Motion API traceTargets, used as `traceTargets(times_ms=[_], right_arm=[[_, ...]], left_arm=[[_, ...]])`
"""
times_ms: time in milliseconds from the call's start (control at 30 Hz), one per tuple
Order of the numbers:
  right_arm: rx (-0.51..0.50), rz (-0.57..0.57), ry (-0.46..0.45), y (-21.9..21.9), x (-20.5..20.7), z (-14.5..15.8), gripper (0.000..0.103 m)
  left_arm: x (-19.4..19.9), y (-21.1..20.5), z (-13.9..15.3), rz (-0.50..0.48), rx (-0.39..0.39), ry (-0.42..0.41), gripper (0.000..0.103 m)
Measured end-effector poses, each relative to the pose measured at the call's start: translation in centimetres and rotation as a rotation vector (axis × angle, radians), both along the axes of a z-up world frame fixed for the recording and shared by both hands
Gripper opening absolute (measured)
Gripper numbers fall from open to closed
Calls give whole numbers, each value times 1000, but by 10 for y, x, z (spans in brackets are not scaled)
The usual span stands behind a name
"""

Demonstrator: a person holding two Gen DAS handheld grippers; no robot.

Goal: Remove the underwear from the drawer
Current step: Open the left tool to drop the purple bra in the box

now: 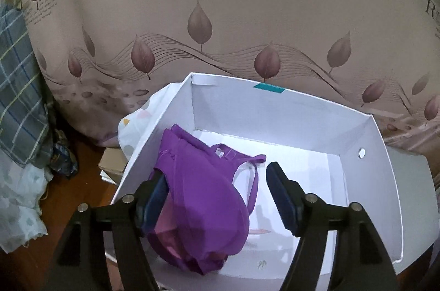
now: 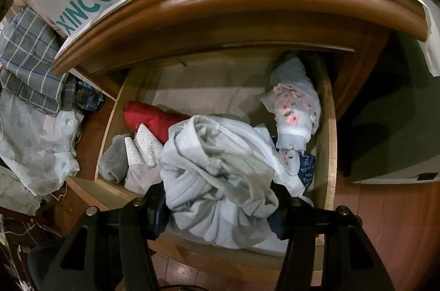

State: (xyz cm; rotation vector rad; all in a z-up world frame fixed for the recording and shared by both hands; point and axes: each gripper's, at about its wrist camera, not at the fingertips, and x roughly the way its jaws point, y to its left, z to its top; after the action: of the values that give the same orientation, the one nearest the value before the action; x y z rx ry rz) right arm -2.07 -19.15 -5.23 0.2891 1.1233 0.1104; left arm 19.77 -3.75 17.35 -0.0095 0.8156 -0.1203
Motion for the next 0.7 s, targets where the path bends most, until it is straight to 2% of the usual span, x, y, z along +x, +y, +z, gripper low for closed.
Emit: traceTargets(times_ms=[133, 267, 400, 533, 700], right_arm=[[-8, 1, -1, 1, 1, 0, 58], [-21, 2, -3, 1, 1, -2, 58], [-31, 6, -9, 3, 1, -1, 58], [-49, 10, -24, 4, 1, -1, 58], [-67, 0, -35, 3, -1, -1, 58]], left_arm=[[-10, 3, 4, -6, 6, -19, 69], [-27, 0, 22, -29, 86, -117, 75], [-46, 0, 40, -59, 113, -169, 77], [-63, 7, 48, -58, 121, -186, 77], [-89, 24, 43, -19, 118, -193, 77]])
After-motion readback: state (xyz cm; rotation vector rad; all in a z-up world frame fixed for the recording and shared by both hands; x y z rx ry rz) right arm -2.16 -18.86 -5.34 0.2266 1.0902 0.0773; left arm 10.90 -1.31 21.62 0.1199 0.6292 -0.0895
